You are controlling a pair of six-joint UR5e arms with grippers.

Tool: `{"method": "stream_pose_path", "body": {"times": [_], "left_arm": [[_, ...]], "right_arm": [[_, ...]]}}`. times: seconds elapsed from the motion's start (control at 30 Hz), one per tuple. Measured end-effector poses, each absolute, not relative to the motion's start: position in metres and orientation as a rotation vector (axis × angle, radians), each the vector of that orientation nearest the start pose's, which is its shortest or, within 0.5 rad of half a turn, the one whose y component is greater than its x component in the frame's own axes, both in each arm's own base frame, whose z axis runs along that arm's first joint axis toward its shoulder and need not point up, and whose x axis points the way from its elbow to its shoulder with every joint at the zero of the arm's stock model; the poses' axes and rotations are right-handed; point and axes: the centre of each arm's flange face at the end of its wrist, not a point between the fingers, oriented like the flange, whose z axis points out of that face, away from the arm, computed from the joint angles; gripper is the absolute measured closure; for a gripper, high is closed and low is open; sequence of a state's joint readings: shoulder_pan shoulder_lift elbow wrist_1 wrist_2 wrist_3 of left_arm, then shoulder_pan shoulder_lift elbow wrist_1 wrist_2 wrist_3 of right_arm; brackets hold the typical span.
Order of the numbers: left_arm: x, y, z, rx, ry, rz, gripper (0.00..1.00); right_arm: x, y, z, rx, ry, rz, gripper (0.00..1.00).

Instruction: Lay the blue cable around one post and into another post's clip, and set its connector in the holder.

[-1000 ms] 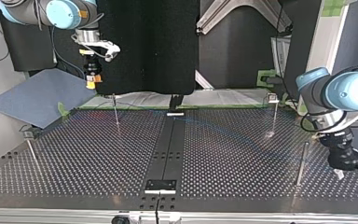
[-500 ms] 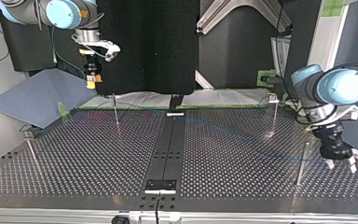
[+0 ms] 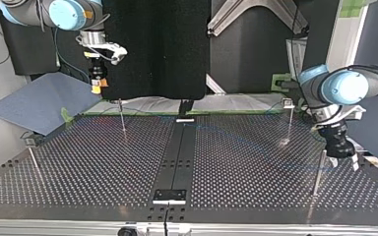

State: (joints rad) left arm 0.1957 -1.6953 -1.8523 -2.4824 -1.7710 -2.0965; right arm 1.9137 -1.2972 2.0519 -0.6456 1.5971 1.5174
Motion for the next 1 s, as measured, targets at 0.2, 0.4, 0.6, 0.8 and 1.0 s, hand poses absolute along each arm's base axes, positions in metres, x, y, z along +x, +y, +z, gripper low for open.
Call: {"method": "stream_pose_path", "body": {"times": [0.2,0.4,0.6,0.8,1.0], "left_arm": [[0.546,-0.022,0.343,-0.596,1.193,-0.191,0.01],[0.551,-0.033,0.323,-0.601,1.243,-0.24,0.01],[0.549,-0.031,0.316,-0.658,1.247,-0.246,0.01],[0.548,-0.029,0.316,-0.701,1.228,-0.277,0.01],[0.552,-0.03,0.32,-0.694,1.197,-0.352,0.01]], "right_arm": [[0.287,-0.416,0.193,1.55,-1.058,1.335,0.02],[0.287,-0.416,0.193,1.552,-1.059,1.334,0.02],[0.287,-0.415,0.192,1.554,-1.06,1.333,0.02],[0.287,-0.415,0.192,1.553,-1.061,1.332,0.02],[0.286,-0.415,0.192,1.552,-1.061,1.332,0.02]]}}
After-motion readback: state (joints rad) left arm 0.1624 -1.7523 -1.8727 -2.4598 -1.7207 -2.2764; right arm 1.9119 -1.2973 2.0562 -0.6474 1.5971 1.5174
